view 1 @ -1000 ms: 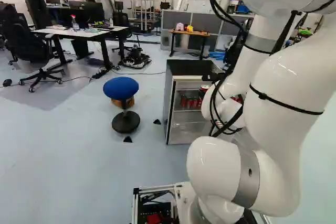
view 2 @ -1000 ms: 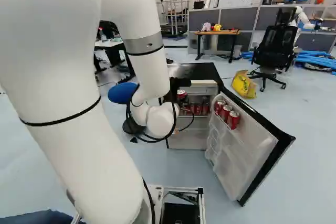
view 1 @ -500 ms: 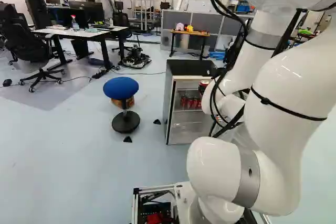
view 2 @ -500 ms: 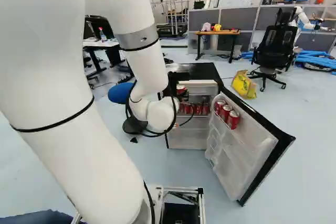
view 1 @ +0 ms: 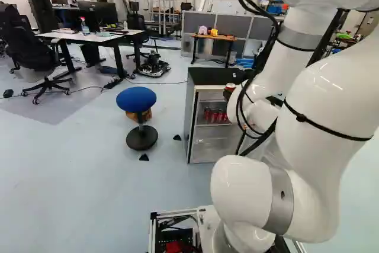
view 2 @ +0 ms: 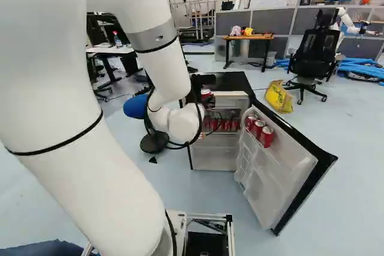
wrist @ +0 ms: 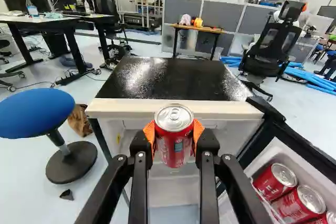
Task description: Grab a drink from the fridge
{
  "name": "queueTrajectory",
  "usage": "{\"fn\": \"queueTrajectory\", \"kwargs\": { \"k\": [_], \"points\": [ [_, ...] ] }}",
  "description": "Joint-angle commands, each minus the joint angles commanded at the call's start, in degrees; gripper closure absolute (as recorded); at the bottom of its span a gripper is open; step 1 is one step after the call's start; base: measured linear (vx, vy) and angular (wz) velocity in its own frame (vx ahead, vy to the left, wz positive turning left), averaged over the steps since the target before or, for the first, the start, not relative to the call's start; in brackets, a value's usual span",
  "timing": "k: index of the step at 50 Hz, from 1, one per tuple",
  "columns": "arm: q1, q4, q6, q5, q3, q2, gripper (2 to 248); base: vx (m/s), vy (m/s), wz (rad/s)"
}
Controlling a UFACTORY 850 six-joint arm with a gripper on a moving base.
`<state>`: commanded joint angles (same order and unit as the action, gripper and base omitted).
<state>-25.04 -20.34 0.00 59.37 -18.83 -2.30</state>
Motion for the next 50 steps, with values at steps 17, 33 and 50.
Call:
{"fn": "queueTrajectory", "kwargs": {
  "k": [17, 33, 50],
  "points": [
    [1.19, 0.88, 0.00, -1.30, -2.16, 0.52, 157, 0.000, 0.000, 0.000],
    [2.31, 2.04, 0.00, -3.46, -4.38, 0.76, 157, 0.000, 0.000, 0.000],
    [3.49, 3.36, 0.00, -6.36, -7.02, 0.65, 157, 0.000, 0.000, 0.000]
  ]
}}
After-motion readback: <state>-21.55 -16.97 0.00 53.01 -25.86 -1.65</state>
